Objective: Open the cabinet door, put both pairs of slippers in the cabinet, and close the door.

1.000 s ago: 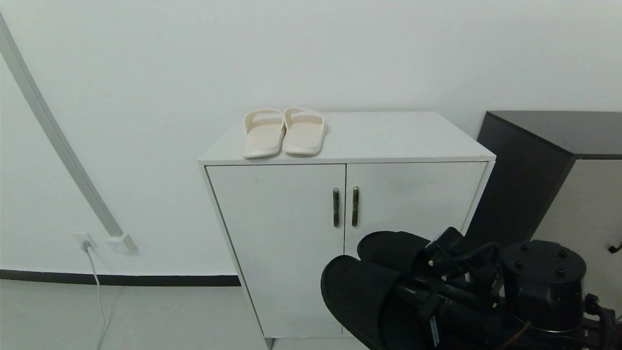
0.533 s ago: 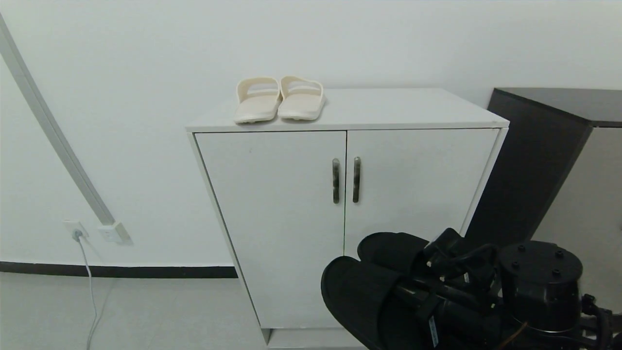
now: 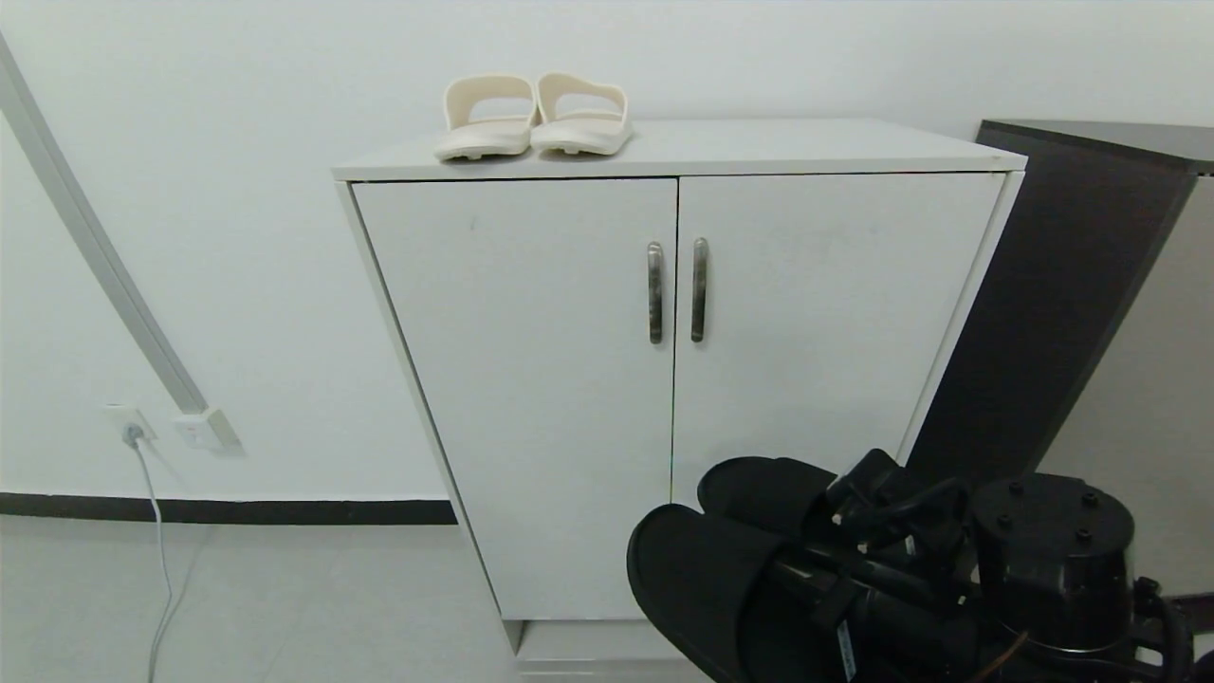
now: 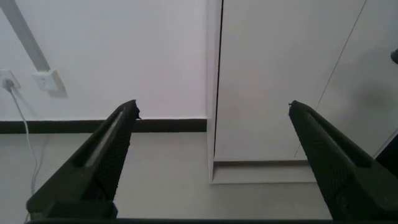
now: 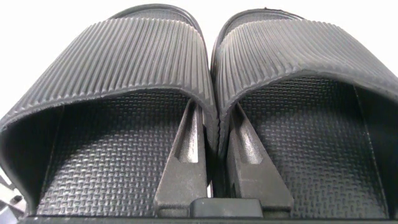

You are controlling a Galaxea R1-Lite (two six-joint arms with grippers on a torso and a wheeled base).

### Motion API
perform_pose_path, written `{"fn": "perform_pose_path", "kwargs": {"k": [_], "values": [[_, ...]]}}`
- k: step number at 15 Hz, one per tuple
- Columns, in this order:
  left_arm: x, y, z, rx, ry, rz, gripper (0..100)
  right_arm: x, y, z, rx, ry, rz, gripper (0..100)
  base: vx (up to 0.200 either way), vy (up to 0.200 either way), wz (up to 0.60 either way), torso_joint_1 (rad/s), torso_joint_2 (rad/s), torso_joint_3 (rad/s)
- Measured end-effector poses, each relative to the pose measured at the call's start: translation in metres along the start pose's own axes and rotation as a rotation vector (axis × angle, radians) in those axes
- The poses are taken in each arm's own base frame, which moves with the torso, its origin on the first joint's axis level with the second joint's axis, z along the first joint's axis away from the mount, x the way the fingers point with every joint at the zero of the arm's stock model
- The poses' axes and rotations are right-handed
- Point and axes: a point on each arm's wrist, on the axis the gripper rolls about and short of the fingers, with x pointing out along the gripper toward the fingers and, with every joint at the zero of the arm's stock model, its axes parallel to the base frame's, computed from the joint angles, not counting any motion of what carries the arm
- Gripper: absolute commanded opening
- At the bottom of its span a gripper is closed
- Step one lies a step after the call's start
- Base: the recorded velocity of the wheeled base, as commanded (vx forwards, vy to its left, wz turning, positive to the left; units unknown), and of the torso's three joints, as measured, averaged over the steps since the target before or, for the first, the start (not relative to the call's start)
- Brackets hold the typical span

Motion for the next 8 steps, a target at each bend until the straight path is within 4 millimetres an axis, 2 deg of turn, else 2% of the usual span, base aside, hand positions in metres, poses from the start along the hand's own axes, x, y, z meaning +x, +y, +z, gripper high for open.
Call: {"fn": "perform_pose_path", "kwargs": {"k": [5, 8], "values": [[0.0, 0.0, 0.0, 0.0, 0.0, -0.002, 100, -0.0024, -0.0003, -0.0019, 0.003, -0.024, -0.002, 0, 0.0, 0.0, 0.0, 0.0, 0.0, 0.0], [-0.0002, 0.0, 0.0011, 0.034, -0.003, -0.003, 100, -0.0027, -0.0001, -0.0029, 0.002, -0.02, -0.001, 0, 0.0, 0.0, 0.0, -0.002, 0.13, 0.111]]}}
